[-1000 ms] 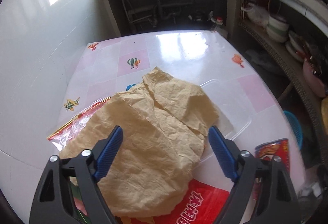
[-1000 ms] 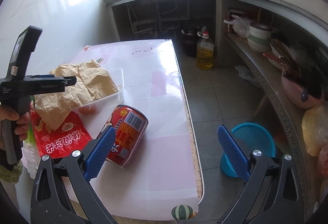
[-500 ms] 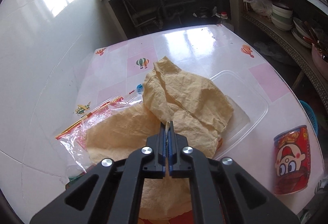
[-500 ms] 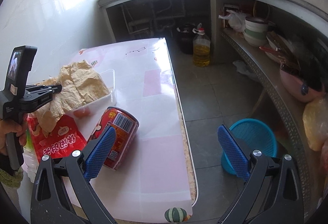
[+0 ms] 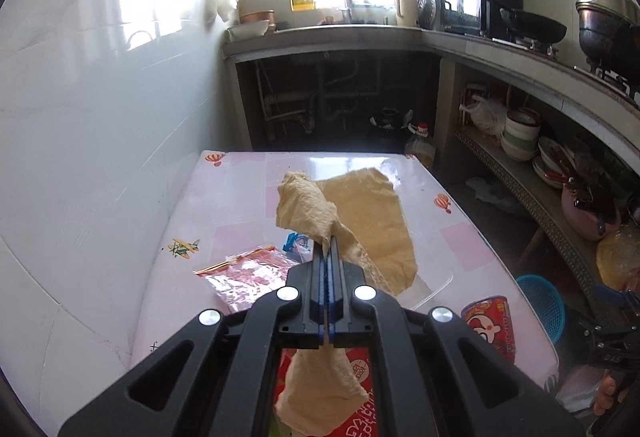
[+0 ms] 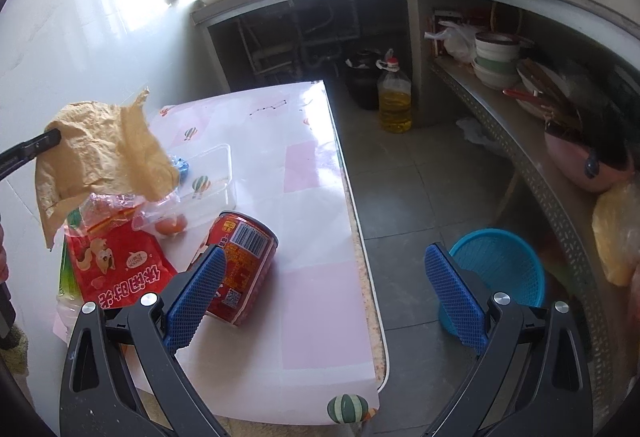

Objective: Collect trash
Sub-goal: 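Lift the paper towel with the left gripper while the right gripper grasps clear plastic bags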

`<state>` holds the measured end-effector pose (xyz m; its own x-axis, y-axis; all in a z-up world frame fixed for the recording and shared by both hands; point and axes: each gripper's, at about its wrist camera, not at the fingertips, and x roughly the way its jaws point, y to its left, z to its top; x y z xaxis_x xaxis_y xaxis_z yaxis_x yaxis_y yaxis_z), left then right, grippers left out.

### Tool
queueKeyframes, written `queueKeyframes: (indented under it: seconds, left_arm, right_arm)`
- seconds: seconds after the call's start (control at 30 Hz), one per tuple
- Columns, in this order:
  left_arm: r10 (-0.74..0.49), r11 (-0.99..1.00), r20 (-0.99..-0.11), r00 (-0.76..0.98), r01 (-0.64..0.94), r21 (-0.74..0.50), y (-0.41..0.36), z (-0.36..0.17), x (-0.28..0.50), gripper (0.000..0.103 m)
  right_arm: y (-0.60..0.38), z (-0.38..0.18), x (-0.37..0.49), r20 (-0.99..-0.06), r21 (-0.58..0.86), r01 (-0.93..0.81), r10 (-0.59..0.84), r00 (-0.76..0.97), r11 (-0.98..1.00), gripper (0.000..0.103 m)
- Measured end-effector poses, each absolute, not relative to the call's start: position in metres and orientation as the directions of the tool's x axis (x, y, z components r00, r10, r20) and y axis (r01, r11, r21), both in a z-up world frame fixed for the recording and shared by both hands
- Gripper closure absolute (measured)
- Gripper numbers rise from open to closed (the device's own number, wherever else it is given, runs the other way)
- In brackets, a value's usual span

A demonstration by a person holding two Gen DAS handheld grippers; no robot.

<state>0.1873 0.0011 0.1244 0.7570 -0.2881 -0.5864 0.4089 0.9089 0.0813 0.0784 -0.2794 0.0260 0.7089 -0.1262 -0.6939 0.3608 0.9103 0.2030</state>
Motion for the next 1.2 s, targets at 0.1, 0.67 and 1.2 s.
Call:
queueKeyframes:
  seconds: [0.1,0.67,1.2]
  left_arm:
    - [-0.287,0.925,-0.548,0.785,0.376,0.053,0.023,0.144,0.175,0.103]
    - [-0.209,0.976,-0.330,0.920,0.173,-0.136,0.131,0.202,0.125,0.103]
    - [-0.326,0.943,-0.499,0.803,0.240,-0.230,0.130,0.124,0.155,0.102]
  right_arm:
    - [-0.275,0.029,0.076,-0.682,0.219,0.341,-0.107,0.724,0.914,0.008]
    - [-0.190,0.069,0.100,-0.562,0.277,-0.020,0.179,0.807,0.961,0.008]
    - [-0.175,0.082,0.212,-0.628,0.436,-0.145,0.416,0.658,0.888,0.016]
